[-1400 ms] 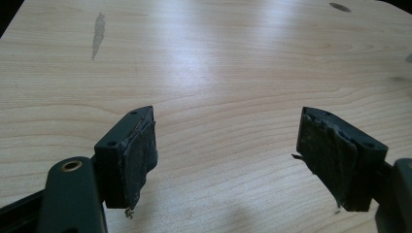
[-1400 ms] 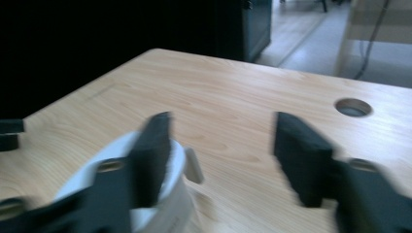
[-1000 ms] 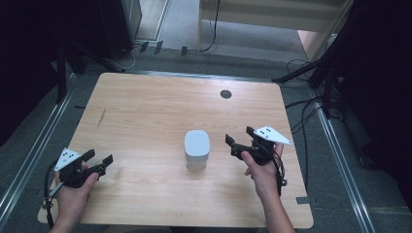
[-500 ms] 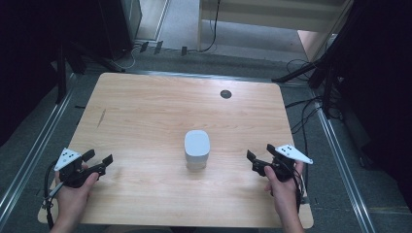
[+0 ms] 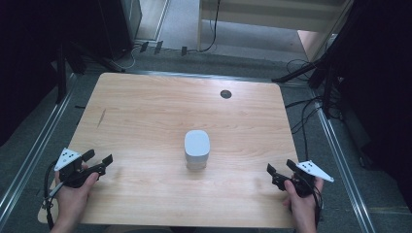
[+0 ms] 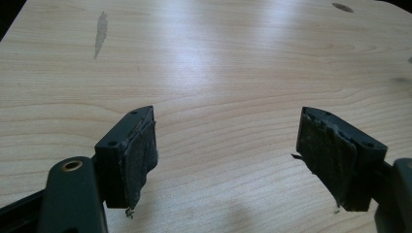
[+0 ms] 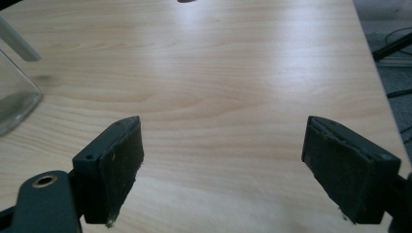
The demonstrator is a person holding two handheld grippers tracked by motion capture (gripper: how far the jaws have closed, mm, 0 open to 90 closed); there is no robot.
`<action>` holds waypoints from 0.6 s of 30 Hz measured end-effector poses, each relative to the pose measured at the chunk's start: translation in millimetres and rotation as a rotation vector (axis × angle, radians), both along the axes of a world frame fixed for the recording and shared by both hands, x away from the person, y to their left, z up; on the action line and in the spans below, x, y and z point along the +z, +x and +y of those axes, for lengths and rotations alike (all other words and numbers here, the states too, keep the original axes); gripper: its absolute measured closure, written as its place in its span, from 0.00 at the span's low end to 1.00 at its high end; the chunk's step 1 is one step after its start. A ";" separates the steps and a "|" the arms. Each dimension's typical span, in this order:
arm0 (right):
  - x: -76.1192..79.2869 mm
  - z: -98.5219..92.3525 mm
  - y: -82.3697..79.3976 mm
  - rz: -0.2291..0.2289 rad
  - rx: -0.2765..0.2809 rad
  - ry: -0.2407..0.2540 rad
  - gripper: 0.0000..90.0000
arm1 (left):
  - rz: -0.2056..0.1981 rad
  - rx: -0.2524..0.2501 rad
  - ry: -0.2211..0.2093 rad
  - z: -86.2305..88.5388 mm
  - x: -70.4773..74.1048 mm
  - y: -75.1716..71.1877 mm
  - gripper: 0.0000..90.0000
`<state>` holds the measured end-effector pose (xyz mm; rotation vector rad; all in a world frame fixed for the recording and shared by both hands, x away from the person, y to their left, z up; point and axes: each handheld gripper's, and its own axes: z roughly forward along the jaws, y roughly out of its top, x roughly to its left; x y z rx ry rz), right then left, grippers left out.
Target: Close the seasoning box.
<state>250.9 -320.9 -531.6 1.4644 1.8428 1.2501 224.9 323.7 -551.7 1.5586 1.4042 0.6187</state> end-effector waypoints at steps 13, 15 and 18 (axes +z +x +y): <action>-15.5 -29.3 -26.0 0.034 -0.043 0.038 0.18 | 0.003 0.000 0.005 -0.5 0.1 0.1 0.25; -16.0 -28.2 -27.8 0.039 -0.042 0.046 0.19 | 0.002 -0.002 0.006 -0.5 0.1 0.1 0.25; -16.0 -25.6 -31.0 0.029 -0.039 0.040 0.19 | 0.004 -0.003 0.006 -0.7 0.0 0.6 0.25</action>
